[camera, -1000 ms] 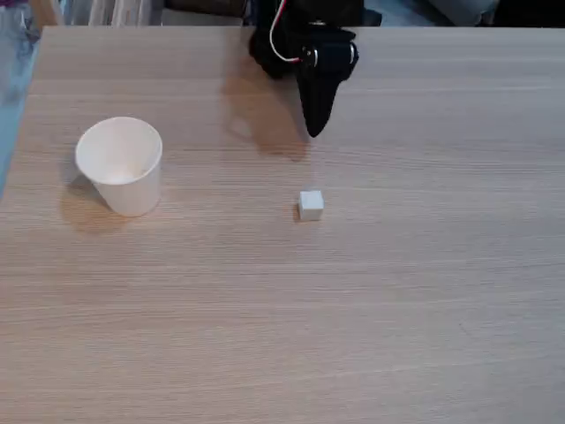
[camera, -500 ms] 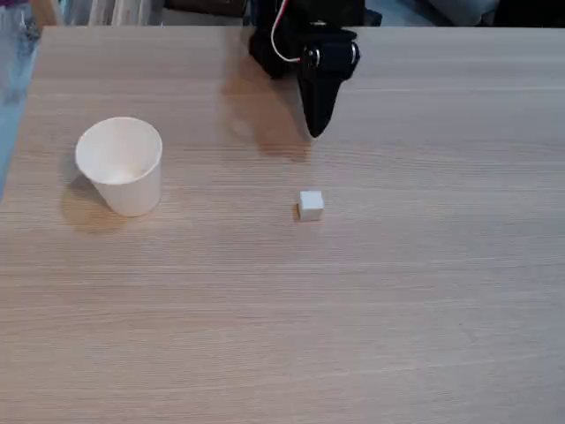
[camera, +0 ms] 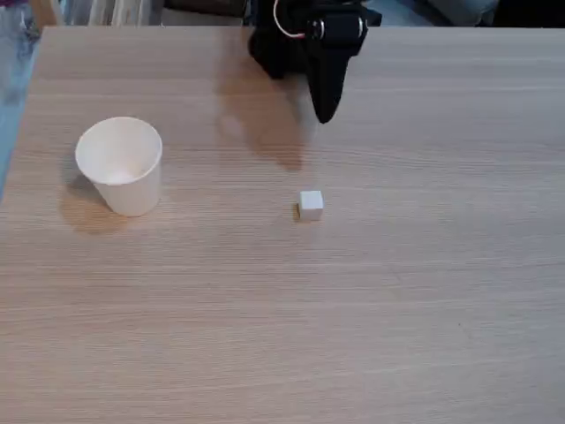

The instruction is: Grasp a block and put it in the bin.

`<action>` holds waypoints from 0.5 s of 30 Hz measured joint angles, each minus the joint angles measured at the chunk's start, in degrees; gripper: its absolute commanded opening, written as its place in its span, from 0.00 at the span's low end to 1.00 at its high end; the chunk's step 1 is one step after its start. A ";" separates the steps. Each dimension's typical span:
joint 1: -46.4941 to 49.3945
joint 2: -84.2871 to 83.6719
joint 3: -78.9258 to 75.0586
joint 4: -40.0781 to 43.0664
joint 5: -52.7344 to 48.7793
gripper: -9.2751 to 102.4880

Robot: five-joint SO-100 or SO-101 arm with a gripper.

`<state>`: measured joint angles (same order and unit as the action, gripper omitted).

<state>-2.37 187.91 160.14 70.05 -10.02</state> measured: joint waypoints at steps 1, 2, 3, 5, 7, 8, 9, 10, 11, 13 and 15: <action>-0.26 -1.32 -0.70 -0.09 0.09 0.16; -0.35 -2.72 -1.41 -0.53 0.09 0.16; -0.35 -4.31 -2.02 -1.23 0.09 0.17; -0.18 -8.09 -3.16 -2.64 -0.35 0.17; -1.23 -12.13 -4.48 -3.87 -0.62 0.20; -1.93 -14.24 -5.19 -4.57 -0.88 0.22; -2.46 -16.61 -5.89 -5.45 -0.88 0.24; -2.46 -19.07 -6.59 -6.33 -0.88 0.26; -2.46 -21.18 -7.12 -7.29 -0.88 0.28; -2.02 -24.79 -8.17 -9.32 -0.88 0.30; -2.29 -28.12 -8.79 -11.43 -0.53 0.31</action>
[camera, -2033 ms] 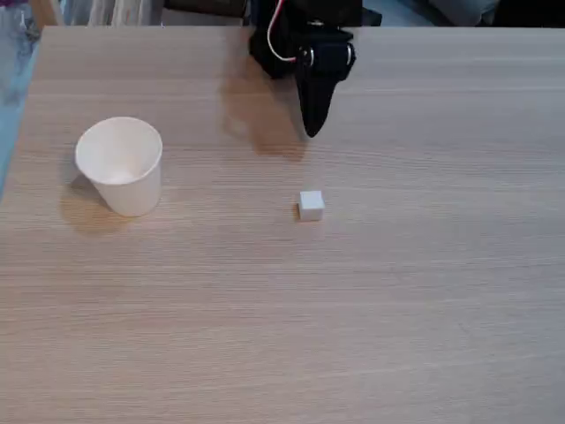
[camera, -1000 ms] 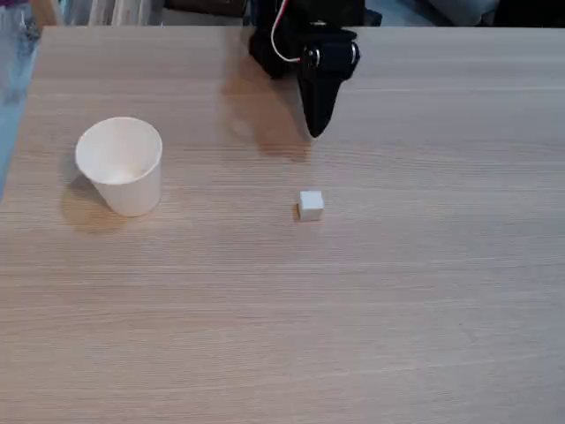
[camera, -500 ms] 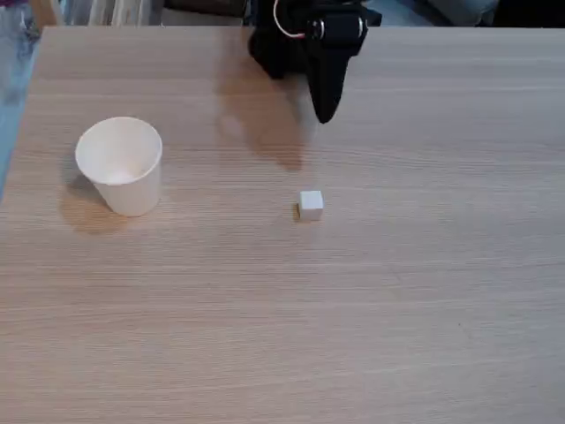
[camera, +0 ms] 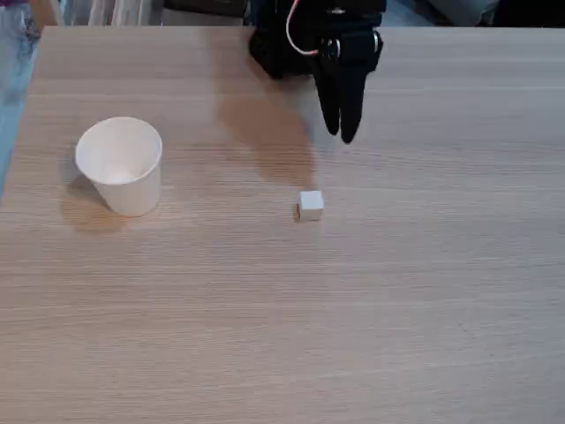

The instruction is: Grasp a block and put it in the bin.

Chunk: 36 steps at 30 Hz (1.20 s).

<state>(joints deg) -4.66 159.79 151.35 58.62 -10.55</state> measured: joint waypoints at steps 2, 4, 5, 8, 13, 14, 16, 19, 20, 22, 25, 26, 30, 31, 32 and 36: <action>-0.62 -3.08 -0.35 -2.72 0.62 0.32; -0.44 -5.98 -0.44 -5.63 1.67 0.33; -0.26 -7.38 -0.53 -6.77 2.11 0.33; 0.00 -10.81 -1.05 -9.84 3.08 0.32; 0.09 -13.97 -1.05 -12.39 4.31 0.31; 0.09 -14.59 -1.05 -12.48 4.83 0.32; 0.09 -15.82 -1.05 -12.48 5.89 0.32; 0.26 -17.67 -1.41 -11.69 6.59 0.33; 0.62 -18.19 -1.67 -11.43 6.59 0.33; 1.14 -19.25 -2.29 -11.25 6.68 0.34; 1.05 -21.53 -3.34 -11.25 6.86 0.34; 1.05 -22.68 -3.96 -11.51 6.86 0.34; 1.05 -28.30 -8.09 -12.30 6.86 0.34; 1.05 -29.97 -9.40 -12.30 6.86 0.34; 1.05 -31.82 -10.72 -12.30 6.86 0.34; 2.81 -38.50 -15.38 -12.30 6.50 0.32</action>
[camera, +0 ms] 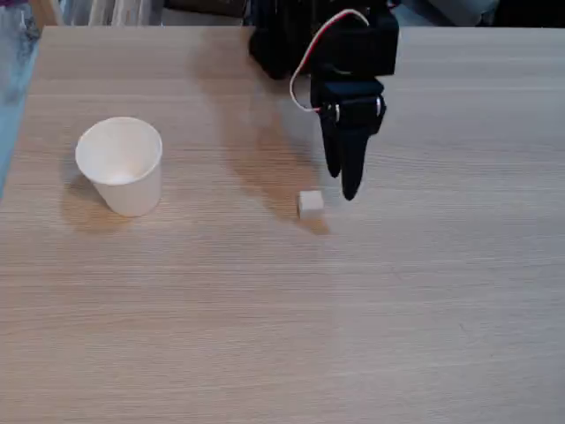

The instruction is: Grasp a block and put it in the bin.

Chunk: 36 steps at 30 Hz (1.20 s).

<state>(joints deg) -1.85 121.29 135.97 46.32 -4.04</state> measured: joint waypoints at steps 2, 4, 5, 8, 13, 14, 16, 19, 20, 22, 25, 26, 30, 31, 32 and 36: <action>0.62 -1.85 -1.14 0.00 0.18 0.32; 0.62 -2.90 -1.58 0.09 0.44 0.32; 0.70 -3.34 -1.76 0.44 0.70 0.32; 2.02 -4.48 -2.64 3.08 1.67 0.32; 2.20 -6.59 -4.39 7.29 2.99 0.33; 2.37 -6.94 -4.48 7.56 2.64 0.33; 3.08 -7.38 -4.48 7.91 2.64 0.33; 2.72 -8.44 -4.92 8.09 2.81 0.33; 2.20 -8.88 -5.27 8.09 2.64 0.33; 1.85 -9.84 -6.06 8.09 2.29 0.33; 2.29 -10.20 -6.94 7.03 2.55 0.33; 2.46 -10.46 -7.21 6.68 2.64 0.33; 2.64 -12.04 -7.91 5.27 2.64 0.33; 2.72 -12.57 -8.17 5.01 2.37 0.33; 3.16 -12.92 -8.35 4.92 1.93 0.33; 4.31 -14.41 -8.44 4.22 2.29 0.32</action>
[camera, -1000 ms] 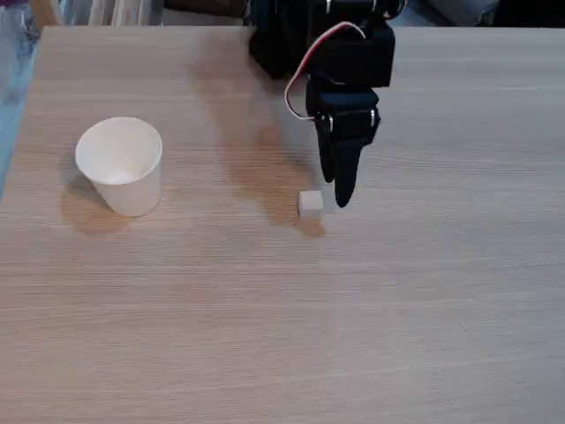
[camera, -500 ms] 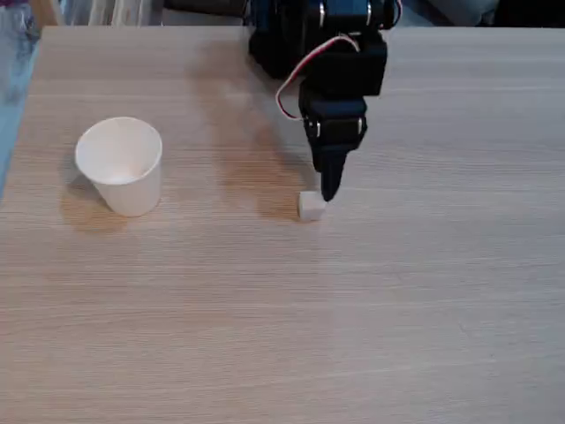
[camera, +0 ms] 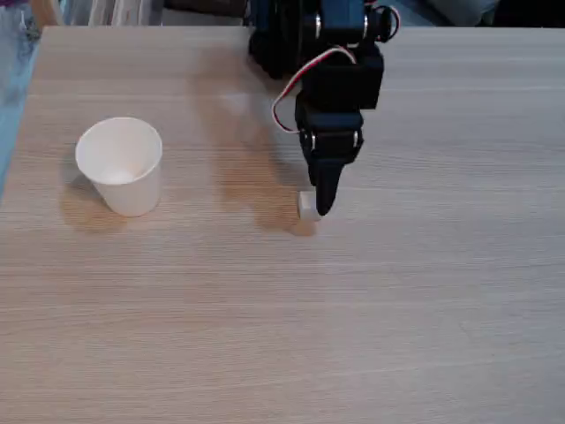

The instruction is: Grasp a block and put it in the bin.

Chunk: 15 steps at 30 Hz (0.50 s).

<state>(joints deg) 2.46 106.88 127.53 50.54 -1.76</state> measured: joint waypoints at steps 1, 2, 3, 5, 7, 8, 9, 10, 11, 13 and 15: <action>0.00 -0.18 0.00 -0.18 0.00 0.32; -0.09 -0.53 0.00 -0.18 -0.09 0.32; 0.26 -0.88 0.00 -0.18 -0.35 0.32; 1.32 -1.23 0.00 -0.18 -0.18 0.32; 1.49 -1.23 0.00 -0.18 0.00 0.32; 1.41 -1.23 0.00 -0.18 0.00 0.31; 1.14 -1.23 0.00 -0.18 0.00 0.30; 0.97 -1.23 0.00 -0.18 0.00 0.30; 0.88 -1.23 0.00 -0.18 0.00 0.30; 0.88 -1.23 0.00 -0.18 0.00 0.29; 0.88 -1.23 0.00 -0.18 0.00 0.26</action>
<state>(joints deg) 3.34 105.64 127.53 50.36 -1.76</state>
